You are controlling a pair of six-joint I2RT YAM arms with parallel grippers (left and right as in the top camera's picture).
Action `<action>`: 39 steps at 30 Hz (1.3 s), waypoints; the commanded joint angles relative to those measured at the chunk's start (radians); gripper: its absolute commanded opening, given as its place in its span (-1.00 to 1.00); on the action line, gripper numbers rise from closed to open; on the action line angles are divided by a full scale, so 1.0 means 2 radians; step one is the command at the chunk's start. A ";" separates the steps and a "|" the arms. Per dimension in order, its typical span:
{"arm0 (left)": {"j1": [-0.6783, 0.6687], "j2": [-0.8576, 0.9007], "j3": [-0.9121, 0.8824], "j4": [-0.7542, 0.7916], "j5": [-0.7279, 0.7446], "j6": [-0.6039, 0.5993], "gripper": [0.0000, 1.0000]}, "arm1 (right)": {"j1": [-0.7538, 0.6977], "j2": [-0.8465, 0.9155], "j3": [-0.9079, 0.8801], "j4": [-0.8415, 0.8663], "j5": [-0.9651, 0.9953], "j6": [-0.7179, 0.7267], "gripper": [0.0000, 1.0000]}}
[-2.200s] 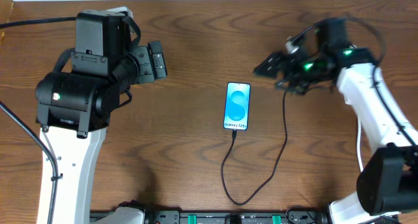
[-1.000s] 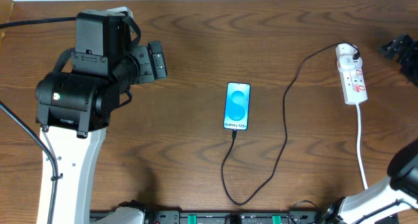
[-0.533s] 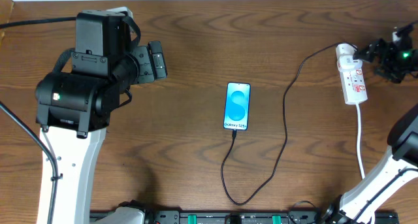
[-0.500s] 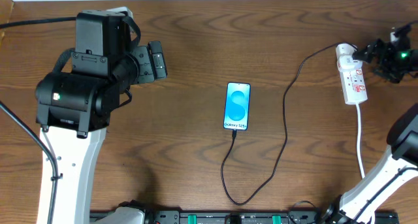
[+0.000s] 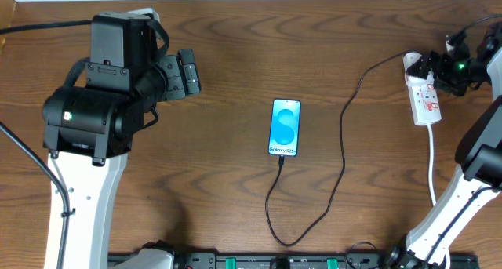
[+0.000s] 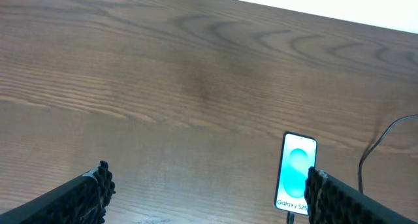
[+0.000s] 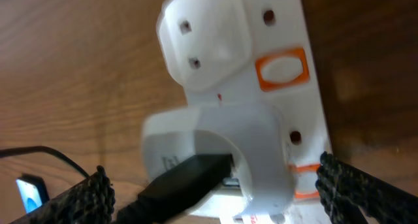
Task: Plug charger to phone and switch on socket
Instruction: 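Press the power strip switch down with the right gripper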
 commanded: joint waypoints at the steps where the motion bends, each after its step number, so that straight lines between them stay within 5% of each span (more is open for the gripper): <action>1: -0.001 0.002 -0.001 -0.002 -0.009 0.005 0.89 | 0.011 0.026 0.003 -0.003 -0.006 -0.005 0.93; 39: -0.001 0.002 -0.001 -0.002 -0.008 0.005 0.90 | 0.028 0.029 0.001 -0.054 -0.057 -0.005 0.80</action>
